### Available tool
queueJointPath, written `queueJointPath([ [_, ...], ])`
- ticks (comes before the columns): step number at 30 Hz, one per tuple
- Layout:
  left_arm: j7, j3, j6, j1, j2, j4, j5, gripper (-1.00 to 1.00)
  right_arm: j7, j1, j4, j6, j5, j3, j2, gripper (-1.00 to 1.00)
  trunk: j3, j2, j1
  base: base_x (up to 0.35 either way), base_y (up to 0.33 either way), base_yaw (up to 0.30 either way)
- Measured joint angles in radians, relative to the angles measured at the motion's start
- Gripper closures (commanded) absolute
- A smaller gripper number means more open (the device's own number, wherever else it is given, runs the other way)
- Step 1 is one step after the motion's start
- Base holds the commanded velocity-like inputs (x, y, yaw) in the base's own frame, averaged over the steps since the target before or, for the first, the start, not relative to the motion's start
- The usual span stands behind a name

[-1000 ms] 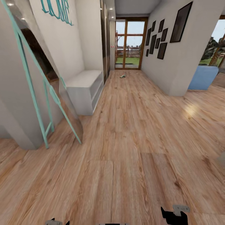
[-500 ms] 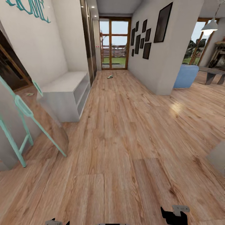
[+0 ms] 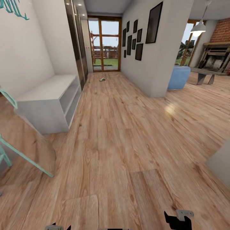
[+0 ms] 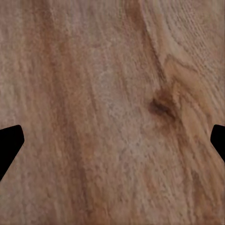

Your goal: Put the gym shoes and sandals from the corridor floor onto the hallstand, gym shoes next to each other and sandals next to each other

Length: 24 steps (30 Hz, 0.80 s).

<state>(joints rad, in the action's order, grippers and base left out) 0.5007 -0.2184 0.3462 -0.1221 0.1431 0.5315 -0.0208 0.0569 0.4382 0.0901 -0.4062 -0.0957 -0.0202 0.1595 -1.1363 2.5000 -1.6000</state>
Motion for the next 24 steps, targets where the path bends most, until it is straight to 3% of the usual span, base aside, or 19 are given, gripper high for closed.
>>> queueJointPath([
  [10, 0.0, -0.028, 0.0, 0.0, 0.0, 0.0, 0.001, -1.0, 0.003, 0.0, 0.0, 0.0, 0.001, 0.0, 0.001, -1.0, 0.0, 0.0, 0.0, 0.339, 0.0, -0.009],
  [24, 0.0, -0.033, 0.0, 0.0, 0.0, 0.0, 0.003, -1.0, 0.007, 0.0, 0.0, -0.002, 0.005, 0.003, 0.001, -1.0, 0.0, 0.0, 0.0, 0.339, 0.0, 0.0],
])
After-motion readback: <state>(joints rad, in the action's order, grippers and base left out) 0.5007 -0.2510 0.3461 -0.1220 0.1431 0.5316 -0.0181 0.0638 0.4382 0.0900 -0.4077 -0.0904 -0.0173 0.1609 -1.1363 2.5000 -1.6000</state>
